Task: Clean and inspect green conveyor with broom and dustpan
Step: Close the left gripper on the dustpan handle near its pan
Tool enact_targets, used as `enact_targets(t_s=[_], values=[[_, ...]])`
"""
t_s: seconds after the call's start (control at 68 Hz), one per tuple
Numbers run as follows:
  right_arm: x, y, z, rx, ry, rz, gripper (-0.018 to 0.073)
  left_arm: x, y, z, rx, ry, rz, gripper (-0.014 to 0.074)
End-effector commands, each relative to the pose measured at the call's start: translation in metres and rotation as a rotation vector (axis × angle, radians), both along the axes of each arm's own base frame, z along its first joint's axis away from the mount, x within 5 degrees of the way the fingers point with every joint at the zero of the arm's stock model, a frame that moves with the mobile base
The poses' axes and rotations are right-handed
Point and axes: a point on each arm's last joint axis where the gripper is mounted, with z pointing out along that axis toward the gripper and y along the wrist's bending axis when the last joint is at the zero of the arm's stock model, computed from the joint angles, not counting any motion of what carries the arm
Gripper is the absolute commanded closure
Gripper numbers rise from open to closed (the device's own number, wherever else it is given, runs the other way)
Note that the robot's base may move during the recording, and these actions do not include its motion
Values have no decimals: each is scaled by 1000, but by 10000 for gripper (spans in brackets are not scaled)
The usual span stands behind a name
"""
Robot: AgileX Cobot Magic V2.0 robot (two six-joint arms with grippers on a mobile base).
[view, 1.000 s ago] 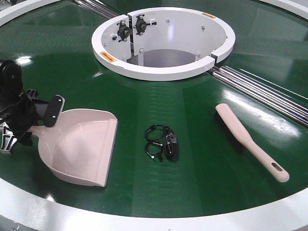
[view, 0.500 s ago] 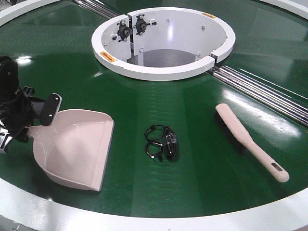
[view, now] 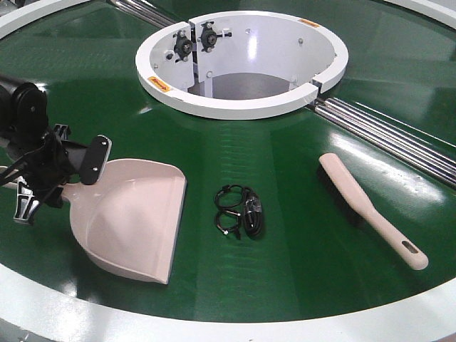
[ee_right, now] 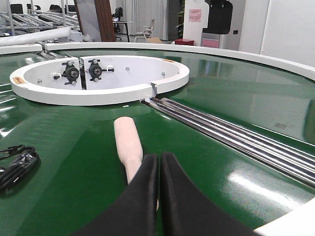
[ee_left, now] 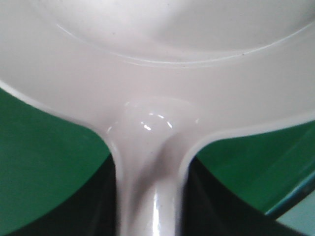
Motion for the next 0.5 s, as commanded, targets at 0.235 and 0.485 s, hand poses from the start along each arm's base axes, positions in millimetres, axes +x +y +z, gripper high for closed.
enact_targets(t_s=[0.235, 0.485], values=[[-1, 0, 6, 1, -73, 1, 568, 0, -9, 17, -98, -60, 88, 523], [-1, 0, 6, 1, -73, 1, 568, 1, -9, 16, -97, -59, 86, 523]])
